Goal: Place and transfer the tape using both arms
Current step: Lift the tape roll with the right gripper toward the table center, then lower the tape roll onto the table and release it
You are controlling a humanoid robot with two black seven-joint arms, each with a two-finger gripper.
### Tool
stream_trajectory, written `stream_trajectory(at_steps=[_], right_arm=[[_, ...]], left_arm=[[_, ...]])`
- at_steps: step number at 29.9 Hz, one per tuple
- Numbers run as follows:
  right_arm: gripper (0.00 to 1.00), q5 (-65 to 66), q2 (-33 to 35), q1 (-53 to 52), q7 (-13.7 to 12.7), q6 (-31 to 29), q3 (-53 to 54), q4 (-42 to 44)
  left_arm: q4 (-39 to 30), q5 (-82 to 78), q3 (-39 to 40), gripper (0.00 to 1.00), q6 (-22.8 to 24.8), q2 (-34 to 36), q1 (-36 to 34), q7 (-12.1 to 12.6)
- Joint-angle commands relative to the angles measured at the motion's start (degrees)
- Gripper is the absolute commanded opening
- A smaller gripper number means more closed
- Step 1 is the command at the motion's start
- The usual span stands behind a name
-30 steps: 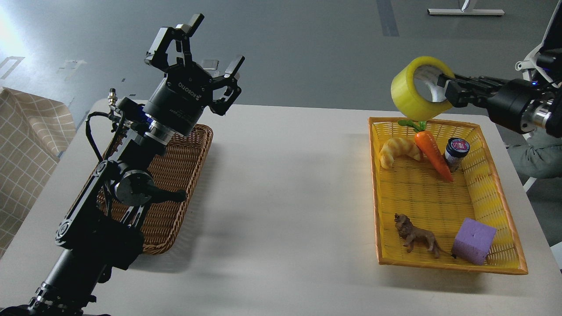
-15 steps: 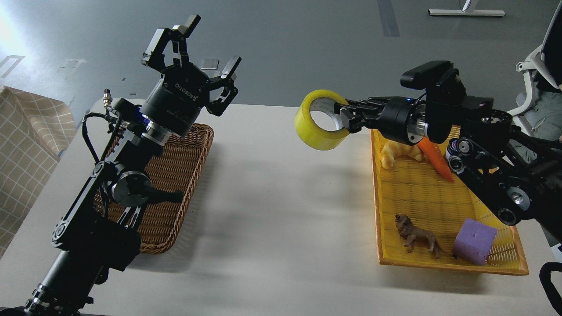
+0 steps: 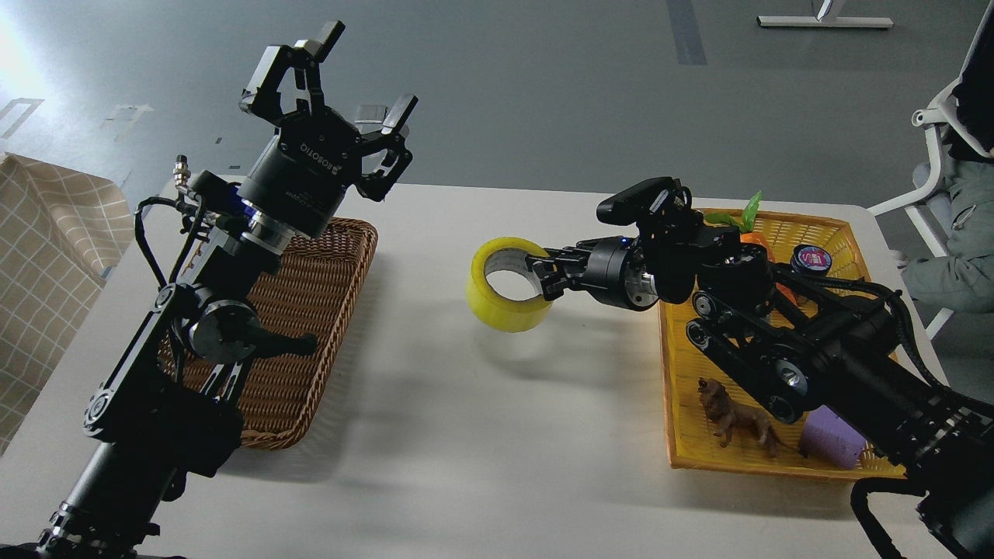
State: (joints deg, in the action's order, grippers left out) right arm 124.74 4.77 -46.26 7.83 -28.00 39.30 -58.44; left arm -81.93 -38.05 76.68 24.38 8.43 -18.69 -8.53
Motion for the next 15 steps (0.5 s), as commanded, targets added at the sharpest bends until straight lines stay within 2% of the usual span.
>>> stream_trajectory(at_steps=[1, 15], right_arm=[[0.23, 0.26, -2.48, 1.17, -0.36, 0.00, -0.10, 1.57], [0.24, 0.26, -4.77, 3.28, -0.54, 0.00, -0.18, 3.77]], left_arm=[[0.01, 0.00, 0.40, 0.98, 0.06, 0.01, 0.23, 0.00], [0.01, 0.08, 1.10, 0.98, 0.15, 0.01, 0.41, 0.00]])
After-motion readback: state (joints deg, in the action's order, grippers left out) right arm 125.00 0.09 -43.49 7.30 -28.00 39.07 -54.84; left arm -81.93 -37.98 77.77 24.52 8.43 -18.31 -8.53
